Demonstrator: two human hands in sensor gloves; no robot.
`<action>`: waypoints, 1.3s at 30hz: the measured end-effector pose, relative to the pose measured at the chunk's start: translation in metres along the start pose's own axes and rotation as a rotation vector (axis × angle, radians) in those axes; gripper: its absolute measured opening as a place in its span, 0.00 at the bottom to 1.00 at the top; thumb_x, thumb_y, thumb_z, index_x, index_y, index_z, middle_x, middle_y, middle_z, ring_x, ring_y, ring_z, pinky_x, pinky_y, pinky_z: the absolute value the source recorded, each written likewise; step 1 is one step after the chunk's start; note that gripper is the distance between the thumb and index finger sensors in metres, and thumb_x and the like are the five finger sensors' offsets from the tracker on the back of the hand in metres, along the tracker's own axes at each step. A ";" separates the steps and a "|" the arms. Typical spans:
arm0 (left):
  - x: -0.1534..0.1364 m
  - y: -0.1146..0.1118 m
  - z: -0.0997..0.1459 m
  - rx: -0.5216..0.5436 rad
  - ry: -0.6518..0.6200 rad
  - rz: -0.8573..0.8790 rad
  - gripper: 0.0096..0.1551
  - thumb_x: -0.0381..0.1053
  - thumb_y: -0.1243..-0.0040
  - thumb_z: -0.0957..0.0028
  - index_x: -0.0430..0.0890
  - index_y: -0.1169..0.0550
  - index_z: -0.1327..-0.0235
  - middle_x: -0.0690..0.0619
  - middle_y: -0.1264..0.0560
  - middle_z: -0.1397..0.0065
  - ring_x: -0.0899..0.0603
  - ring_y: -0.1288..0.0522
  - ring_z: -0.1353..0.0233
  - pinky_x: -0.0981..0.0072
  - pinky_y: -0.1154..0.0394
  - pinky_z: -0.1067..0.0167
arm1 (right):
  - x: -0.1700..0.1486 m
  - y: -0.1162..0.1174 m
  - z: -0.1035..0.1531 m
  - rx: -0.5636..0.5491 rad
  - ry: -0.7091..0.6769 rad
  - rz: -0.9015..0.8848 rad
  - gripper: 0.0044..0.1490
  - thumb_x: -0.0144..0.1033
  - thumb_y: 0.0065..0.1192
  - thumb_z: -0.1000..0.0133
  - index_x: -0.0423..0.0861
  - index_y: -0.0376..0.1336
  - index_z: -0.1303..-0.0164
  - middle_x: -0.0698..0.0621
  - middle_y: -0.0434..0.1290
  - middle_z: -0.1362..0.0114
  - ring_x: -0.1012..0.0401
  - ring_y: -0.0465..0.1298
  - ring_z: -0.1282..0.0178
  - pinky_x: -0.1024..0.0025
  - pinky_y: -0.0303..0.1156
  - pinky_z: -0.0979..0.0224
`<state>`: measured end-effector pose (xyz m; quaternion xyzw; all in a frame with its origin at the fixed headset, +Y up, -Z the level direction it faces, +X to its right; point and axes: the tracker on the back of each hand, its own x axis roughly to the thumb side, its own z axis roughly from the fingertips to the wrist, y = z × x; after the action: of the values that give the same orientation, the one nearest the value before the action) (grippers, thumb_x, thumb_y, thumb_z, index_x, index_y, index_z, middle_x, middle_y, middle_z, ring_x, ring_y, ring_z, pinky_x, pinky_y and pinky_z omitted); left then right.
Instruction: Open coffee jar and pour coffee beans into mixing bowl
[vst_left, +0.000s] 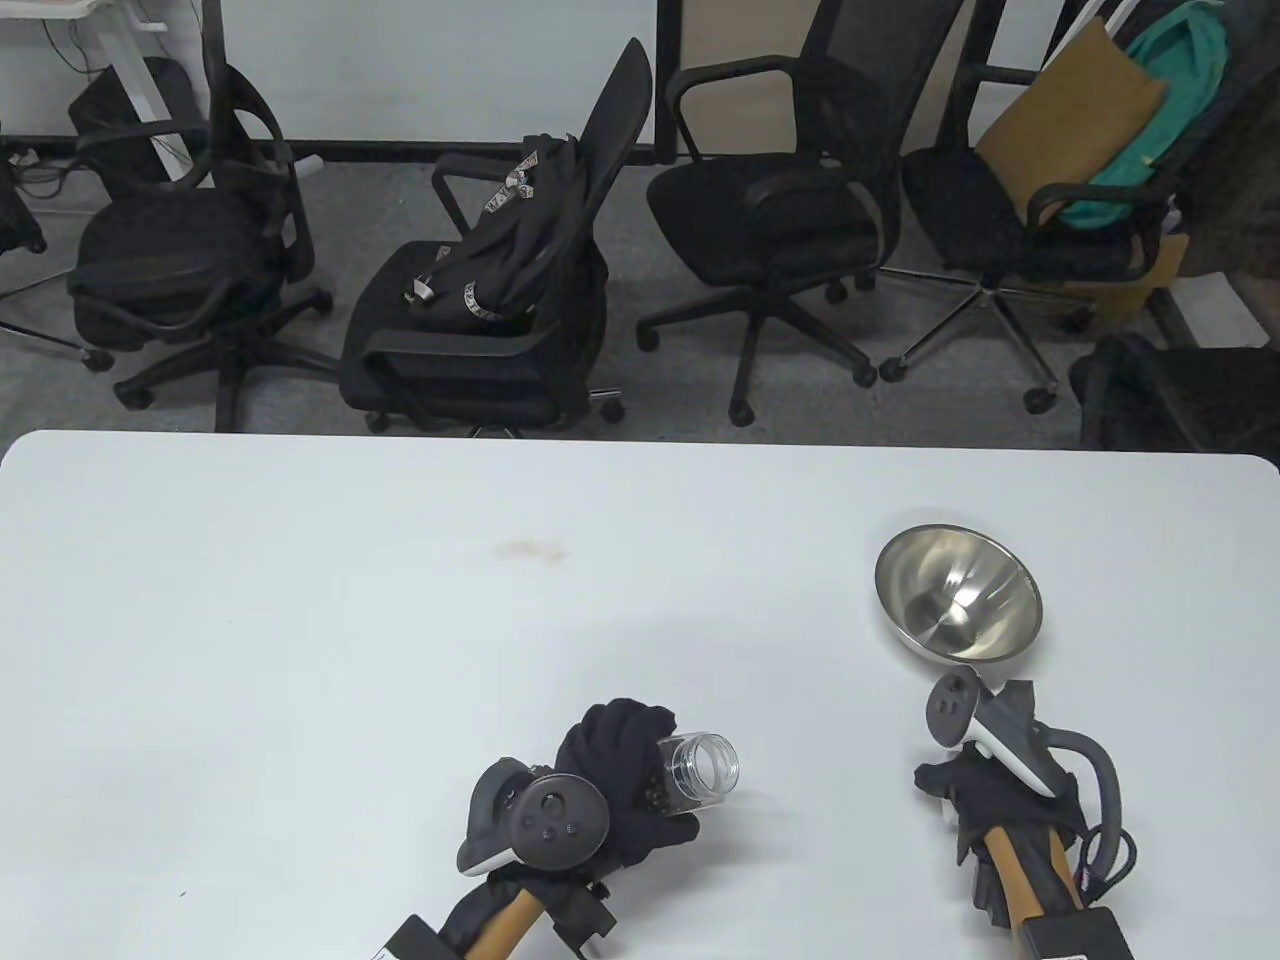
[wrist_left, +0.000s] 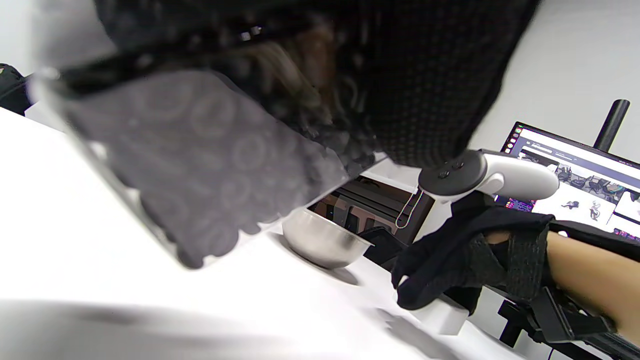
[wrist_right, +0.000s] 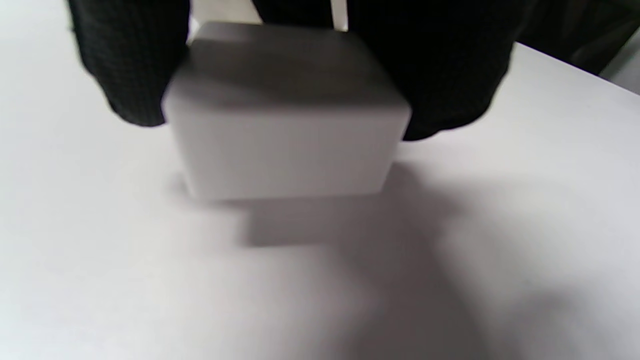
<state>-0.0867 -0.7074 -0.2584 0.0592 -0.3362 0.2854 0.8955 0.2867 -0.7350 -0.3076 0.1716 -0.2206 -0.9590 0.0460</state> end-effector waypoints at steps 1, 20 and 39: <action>0.000 0.000 0.000 -0.001 0.001 0.000 0.58 0.60 0.18 0.55 0.34 0.35 0.22 0.33 0.36 0.26 0.31 0.33 0.29 0.34 0.32 0.29 | -0.003 0.002 -0.003 0.015 0.006 -0.005 0.51 0.58 0.68 0.40 0.35 0.57 0.18 0.23 0.62 0.26 0.38 0.74 0.37 0.51 0.76 0.36; -0.004 0.003 0.001 0.003 0.015 -0.008 0.58 0.60 0.18 0.55 0.34 0.35 0.22 0.33 0.36 0.26 0.31 0.33 0.29 0.34 0.32 0.29 | -0.024 0.009 -0.017 0.063 0.045 -0.052 0.62 0.62 0.64 0.42 0.31 0.49 0.13 0.22 0.56 0.20 0.33 0.67 0.29 0.40 0.69 0.29; -0.008 0.003 -0.001 -0.001 0.023 0.011 0.58 0.60 0.18 0.55 0.34 0.35 0.22 0.33 0.36 0.26 0.31 0.33 0.29 0.34 0.32 0.29 | -0.060 -0.066 -0.049 -0.192 0.035 -0.475 0.56 0.51 0.62 0.35 0.20 0.48 0.19 0.23 0.63 0.26 0.40 0.75 0.35 0.50 0.75 0.34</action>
<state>-0.0931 -0.7085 -0.2647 0.0535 -0.3266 0.2908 0.8977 0.3589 -0.6856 -0.3593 0.2298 -0.0811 -0.9565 -0.1605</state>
